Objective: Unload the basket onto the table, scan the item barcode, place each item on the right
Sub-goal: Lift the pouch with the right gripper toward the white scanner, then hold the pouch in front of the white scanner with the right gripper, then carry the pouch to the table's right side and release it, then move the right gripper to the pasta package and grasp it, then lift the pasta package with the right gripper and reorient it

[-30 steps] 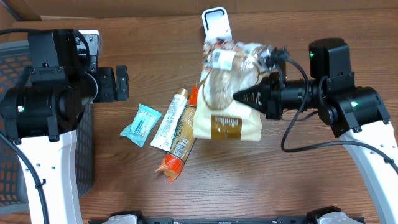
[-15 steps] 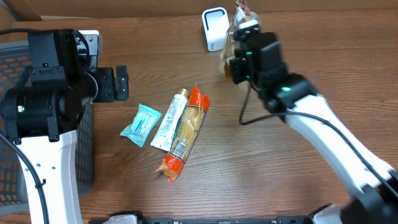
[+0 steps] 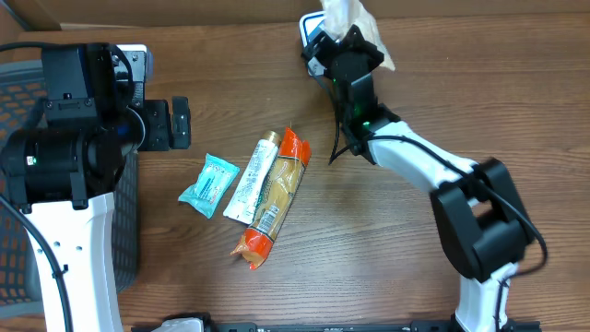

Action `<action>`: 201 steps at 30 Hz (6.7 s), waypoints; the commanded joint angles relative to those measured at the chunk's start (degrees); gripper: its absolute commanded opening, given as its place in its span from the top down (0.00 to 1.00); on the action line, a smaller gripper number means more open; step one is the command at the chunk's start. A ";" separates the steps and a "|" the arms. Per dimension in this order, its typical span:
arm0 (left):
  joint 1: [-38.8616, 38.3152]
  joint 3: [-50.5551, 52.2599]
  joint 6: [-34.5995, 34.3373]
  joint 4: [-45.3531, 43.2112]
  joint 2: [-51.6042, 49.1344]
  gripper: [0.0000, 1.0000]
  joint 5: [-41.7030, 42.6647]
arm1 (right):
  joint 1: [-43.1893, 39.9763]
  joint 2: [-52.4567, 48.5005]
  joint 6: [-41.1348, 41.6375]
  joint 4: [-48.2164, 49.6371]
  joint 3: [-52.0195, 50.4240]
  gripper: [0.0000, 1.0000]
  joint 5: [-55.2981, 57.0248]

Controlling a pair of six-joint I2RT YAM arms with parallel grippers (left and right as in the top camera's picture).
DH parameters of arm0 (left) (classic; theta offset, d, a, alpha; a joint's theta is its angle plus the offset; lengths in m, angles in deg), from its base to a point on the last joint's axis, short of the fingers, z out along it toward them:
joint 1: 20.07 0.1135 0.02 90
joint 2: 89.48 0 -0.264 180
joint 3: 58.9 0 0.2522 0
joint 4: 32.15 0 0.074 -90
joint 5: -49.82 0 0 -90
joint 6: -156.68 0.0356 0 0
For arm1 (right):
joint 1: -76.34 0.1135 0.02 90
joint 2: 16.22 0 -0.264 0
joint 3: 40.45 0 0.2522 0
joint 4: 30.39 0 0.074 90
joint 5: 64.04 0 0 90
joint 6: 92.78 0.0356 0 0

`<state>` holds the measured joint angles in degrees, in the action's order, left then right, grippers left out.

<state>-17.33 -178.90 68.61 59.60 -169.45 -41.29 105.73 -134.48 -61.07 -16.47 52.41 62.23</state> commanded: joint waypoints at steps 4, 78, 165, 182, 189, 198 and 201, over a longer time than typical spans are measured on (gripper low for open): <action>0.24 -0.37 1.07 -0.22 -0.39 0.01 -0.37 | -1.75 -7.02 -26.56 3.21 1.27 0.96 -3.43; 0.24 -0.37 1.07 -0.22 -0.39 0.00 -0.37 | -58.12 22.38 65.09 -64.98 -11.96 0.96 -84.67; 0.24 -0.37 1.07 -0.20 -0.39 0.00 -0.37 | 9.16 4.35 83.43 -72.78 3.50 0.78 -52.43; 0.24 -0.37 1.09 -0.20 -0.39 0.01 -0.37 | 12.13 1.75 71.43 -94.75 13.92 0.39 -38.42; 0.24 -0.37 1.09 -0.22 -0.39 0.00 -0.37 | 11.58 1.79 71.30 -95.10 13.99 0.42 -43.89; 0.24 -0.37 1.09 -0.20 -0.39 0.01 -0.37 | 7.08 1.88 71.28 -98.71 13.99 0.60 -45.07; 0.24 -0.37 1.07 -0.20 -0.39 0.01 -0.37 | 4.33 1.86 69.33 -98.23 13.97 0.49 -45.44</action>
<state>-17.33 -178.90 68.63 59.60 -169.45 -41.29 112.22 -132.64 10.21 -115.14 65.48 17.84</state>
